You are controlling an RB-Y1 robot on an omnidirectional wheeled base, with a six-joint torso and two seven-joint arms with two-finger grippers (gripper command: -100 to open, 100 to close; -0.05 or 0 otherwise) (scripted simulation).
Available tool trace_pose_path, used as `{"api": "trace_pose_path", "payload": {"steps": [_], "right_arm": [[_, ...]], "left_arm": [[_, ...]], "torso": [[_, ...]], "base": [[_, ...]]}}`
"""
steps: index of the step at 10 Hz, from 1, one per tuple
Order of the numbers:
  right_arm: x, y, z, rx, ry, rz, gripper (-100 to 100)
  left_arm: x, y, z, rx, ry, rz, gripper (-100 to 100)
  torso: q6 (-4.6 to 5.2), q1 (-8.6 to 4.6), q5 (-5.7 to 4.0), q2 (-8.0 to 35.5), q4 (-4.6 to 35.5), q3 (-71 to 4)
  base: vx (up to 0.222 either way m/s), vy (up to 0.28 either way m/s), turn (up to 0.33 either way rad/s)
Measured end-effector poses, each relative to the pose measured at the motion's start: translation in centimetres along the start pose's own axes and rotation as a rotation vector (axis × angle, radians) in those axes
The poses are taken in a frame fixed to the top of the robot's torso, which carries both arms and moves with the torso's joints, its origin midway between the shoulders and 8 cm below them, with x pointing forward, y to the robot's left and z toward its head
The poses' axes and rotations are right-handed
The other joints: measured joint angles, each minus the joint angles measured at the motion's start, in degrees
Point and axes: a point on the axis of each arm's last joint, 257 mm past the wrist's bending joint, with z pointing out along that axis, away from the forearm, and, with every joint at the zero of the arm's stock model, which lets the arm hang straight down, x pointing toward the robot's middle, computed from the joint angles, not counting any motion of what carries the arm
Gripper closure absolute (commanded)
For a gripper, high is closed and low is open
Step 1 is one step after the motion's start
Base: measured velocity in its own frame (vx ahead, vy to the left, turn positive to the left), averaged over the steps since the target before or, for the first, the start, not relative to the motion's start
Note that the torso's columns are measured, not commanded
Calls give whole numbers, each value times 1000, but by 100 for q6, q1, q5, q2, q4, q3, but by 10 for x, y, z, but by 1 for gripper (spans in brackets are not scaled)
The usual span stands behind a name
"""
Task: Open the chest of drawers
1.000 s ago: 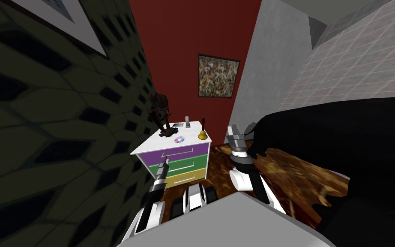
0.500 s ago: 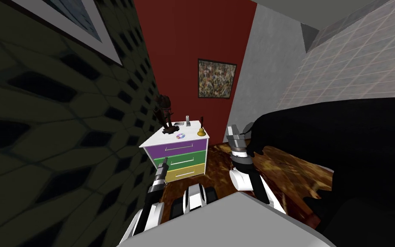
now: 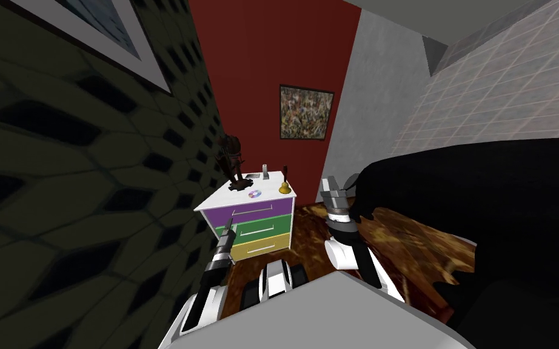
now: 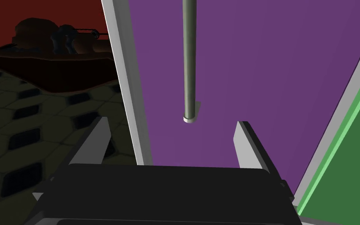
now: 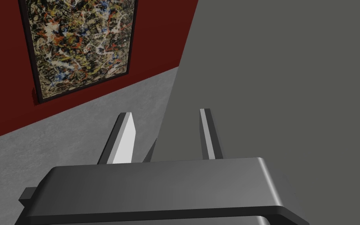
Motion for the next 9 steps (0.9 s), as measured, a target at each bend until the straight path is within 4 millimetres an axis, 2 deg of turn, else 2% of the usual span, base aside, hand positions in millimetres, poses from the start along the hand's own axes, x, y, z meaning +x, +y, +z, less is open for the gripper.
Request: {"api": "trace_pose_path", "payload": {"steps": [4, 6, 7, 9], "right_arm": [[0, 0, 0, 0, 0, 0, 0], [0, 0, 0, 0, 0, 0, 0], [0, 0, 0, 0, 0, 0, 0], [0, 0, 0, 0, 0, 0, 0]], "left_arm": [[8, 3, 7, -12, -27, -48, -100], [7, -4, 14, -10, -28, -47, -100], [6, -4, 15, -12, -28, -47, 100], [8, -2, 11, -8, -27, -49, 100]], "torso": [[0, 7, 2, 59, 17, 37], [0, 5, 2, 21, 6, 14], [-1, 6, 2, 29, 7, 17], [1, 8, 5, 32, 5, 23]], "base": [[78, -9, -4], [58, -3, -6], [-33, 11, 14], [-68, -5, 12]]}}
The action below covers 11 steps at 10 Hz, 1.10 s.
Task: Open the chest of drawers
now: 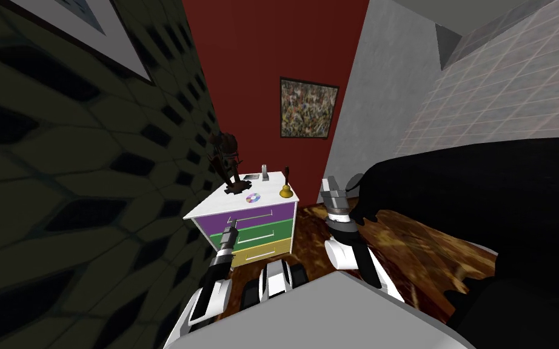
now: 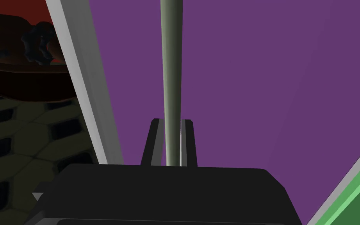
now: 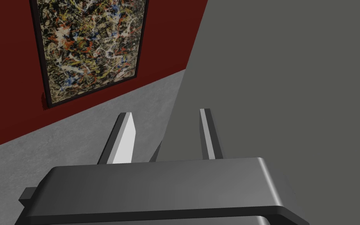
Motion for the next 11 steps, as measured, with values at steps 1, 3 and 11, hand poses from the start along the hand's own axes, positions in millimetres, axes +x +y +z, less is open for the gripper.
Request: {"api": "trace_pose_path", "payload": {"steps": [1, 3, 11], "right_arm": [[0, 0, 0, 0, 0, 0, 0], [0, 0, 0, 0, 0, 0, 0], [0, 0, 0, 0, 0, 0, 0]], "left_arm": [[0, -3, 0, 2, 2, 0, 100], [0, -5, -1, -2, 5, -1, 100], [5, -3, -15, -23, 17, -5, 100]], "torso": [[-3, -13, -5, 24, 5, 9], [-6, -4, -6, 36, 15, 18], [-9, -2, -12, -7, 11, -11]], "base": [[-164, -6, 19], [-199, 11, 9], [-160, 6, 14]]}}
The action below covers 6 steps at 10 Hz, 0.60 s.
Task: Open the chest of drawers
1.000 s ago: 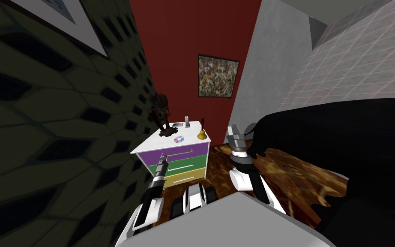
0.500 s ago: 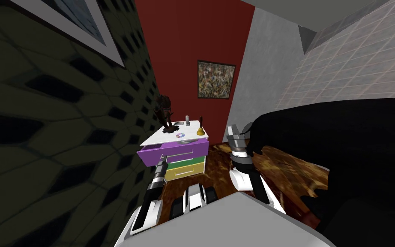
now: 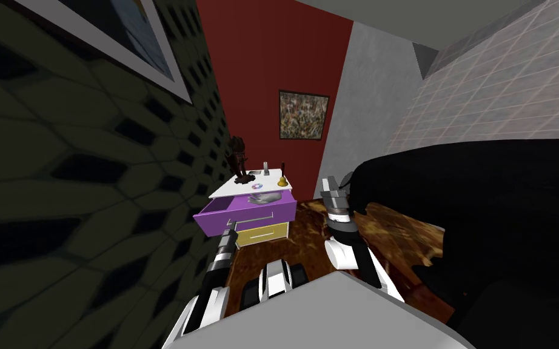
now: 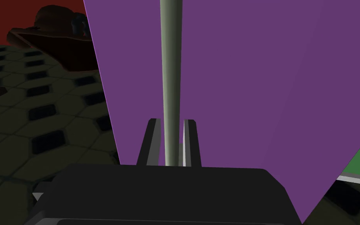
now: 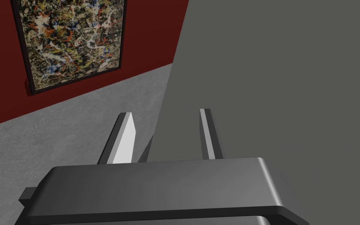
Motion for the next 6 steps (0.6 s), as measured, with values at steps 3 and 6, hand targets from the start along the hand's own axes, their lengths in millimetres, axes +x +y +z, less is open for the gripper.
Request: {"api": "trace_pose_path", "payload": {"steps": [3, 6], "right_arm": [[0, 0, 0, 0, 0, 0, 0], [0, 0, 0, 0, 0, 0, 0]], "left_arm": [[1, -5, -6, 7, 6, 1, -100], [17, -10, -17, -5, 15, 0, -100]], "torso": [[3, -10, -2, 27, 9, 18], [11, 4, 5, -58, -14, -33]], "base": [[-167, -5, 26], [65, 41, 4]]}}
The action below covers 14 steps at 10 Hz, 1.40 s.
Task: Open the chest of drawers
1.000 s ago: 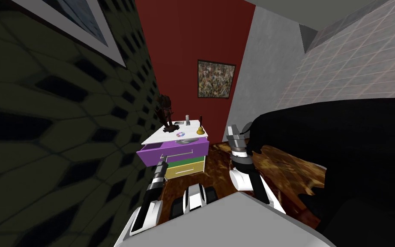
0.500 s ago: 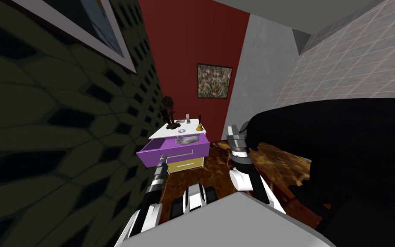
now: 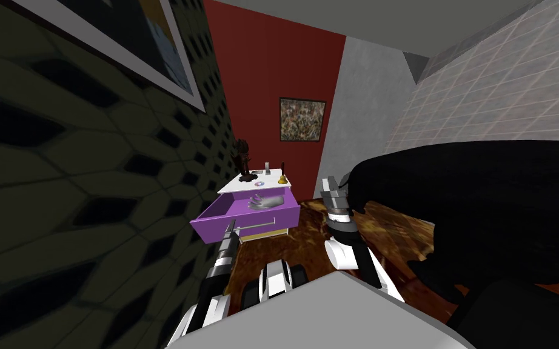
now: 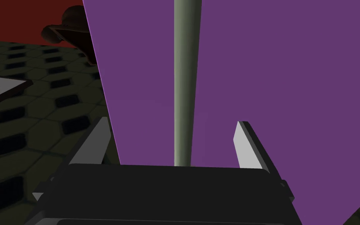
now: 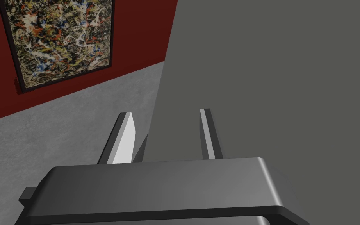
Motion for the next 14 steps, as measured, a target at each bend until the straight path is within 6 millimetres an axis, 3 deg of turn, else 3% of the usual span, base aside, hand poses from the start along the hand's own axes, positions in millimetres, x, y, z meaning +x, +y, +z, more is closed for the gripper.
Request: {"api": "trace_pose_path", "payload": {"steps": [14], "right_arm": [[0, 0, 0, 0, 0, 0, 0]], "left_arm": [[49, -49, -32, -11, 3, -7, -100]], "torso": [[-20, -4, -14, 97, 43, 53]], "base": [[34, 31, 1]]}}
